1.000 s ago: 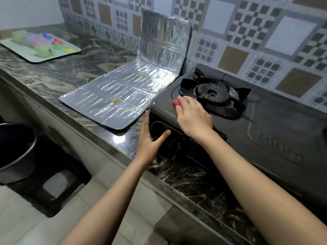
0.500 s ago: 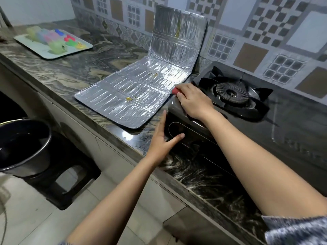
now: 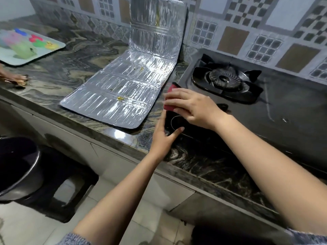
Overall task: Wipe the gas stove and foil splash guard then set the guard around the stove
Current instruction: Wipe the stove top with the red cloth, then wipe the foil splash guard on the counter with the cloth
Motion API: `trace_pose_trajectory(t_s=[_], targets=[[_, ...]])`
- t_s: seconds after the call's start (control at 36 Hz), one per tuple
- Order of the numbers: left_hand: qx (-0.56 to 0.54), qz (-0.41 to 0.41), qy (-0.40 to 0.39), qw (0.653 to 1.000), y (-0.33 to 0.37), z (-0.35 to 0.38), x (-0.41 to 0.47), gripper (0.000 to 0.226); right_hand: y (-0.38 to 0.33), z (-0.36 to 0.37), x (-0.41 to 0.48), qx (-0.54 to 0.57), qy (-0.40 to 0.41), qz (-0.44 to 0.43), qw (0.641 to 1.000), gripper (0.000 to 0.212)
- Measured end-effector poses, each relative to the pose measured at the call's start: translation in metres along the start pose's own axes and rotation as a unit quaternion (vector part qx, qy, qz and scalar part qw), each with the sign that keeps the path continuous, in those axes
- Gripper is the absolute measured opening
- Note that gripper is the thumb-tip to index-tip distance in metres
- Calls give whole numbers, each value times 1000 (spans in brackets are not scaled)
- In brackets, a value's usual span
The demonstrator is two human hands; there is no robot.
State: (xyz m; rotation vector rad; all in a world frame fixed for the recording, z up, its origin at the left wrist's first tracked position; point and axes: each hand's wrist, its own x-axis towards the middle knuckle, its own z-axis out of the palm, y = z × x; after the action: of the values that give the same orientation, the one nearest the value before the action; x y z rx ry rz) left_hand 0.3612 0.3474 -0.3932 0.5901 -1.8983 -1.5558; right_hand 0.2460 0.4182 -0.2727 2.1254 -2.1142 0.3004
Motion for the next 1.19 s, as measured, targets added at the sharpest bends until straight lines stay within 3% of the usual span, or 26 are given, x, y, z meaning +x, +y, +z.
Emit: trace_pose_trajectory(t_s=[0.14, 0.5, 0.78, 1.06, 1.19], targets=[[1, 19, -22, 1000, 3, -3, 0, 86, -3, 5, -31, -71, 45, 0, 996, 35], [-1, 5, -38, 999, 4, -4, 0, 85, -5, 1, -141, -155, 157, 163, 962, 46], [62, -9, -54, 997, 16, -7, -1, 84, -2, -5, -217, -108, 240, 311, 913, 47], [127, -15, -87, 988, 27, -32, 2, 58, -4, -16, -207, 28, 366, 354, 860, 42], [221, 13, -58, 973, 42, -74, 11, 52, -10, -19, -152, 52, 373, 318, 870, 43]])
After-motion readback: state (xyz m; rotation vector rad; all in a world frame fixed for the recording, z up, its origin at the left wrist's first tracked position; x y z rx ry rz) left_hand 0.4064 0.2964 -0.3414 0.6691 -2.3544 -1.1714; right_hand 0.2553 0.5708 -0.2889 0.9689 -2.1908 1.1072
